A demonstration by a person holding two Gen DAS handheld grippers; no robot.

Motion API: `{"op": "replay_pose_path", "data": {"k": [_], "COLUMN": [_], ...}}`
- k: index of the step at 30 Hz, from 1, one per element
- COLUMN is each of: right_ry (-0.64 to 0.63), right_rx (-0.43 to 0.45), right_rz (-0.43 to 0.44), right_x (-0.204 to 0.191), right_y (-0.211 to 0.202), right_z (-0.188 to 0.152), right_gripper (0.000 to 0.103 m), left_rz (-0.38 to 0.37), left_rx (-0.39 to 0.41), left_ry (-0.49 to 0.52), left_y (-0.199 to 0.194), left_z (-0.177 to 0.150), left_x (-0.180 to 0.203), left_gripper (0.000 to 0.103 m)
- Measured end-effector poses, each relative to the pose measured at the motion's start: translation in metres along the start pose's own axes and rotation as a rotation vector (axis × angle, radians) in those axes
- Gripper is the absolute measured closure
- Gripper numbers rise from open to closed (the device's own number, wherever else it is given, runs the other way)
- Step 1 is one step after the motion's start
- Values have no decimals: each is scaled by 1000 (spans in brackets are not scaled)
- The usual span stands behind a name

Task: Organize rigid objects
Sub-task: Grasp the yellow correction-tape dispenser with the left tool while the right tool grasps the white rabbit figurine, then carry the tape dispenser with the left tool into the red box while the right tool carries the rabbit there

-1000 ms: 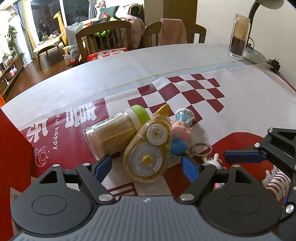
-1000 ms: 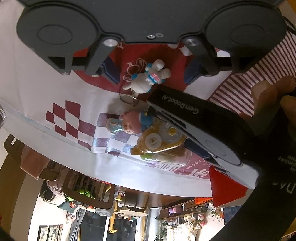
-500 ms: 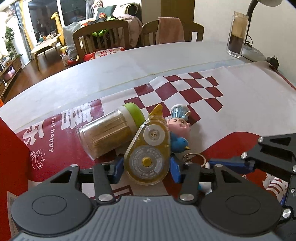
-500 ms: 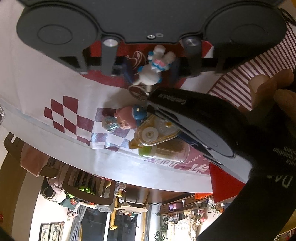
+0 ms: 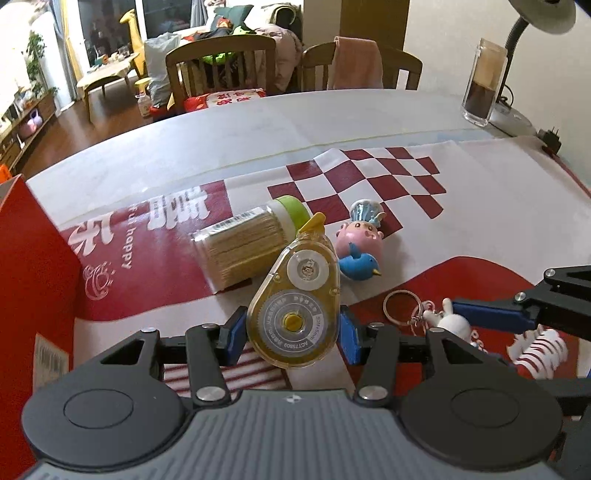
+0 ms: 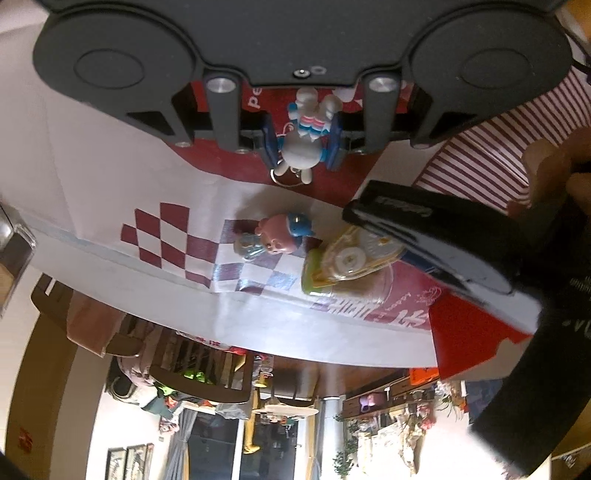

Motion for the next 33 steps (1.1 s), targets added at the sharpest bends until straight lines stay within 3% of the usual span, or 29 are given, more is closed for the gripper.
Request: {"op": "replay_pose_path", "data": {"k": [14, 24, 33], "right_ry": [57, -25, -68], "right_rx": [61, 88, 122], "right_rz": [33, 73, 96], "right_x": [-12, -63, -117], "right_y": [-64, -91, -94], "right_z": [25, 54, 83], "right_gripper": [76, 76, 76], "left_rz": [-18, -16, 4], "left_rx": [13, 51, 100], "left_ry": [-74, -105, -142], "left_y": [-68, -116, -155], "left_z": [-5, -8, -14], "left_x": [-18, -46, -97], "left_gripper": [53, 53, 53]}}
Point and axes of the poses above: each gripper's, at about its wrist camera, not at the fingertips, and y roughly the way its jaws point, x to its right, z to its top, the point moved 5 cm from there along y, roughly the way its jaws point, and after that the axes turned 4 degrees about z, right-handed, at the moved point
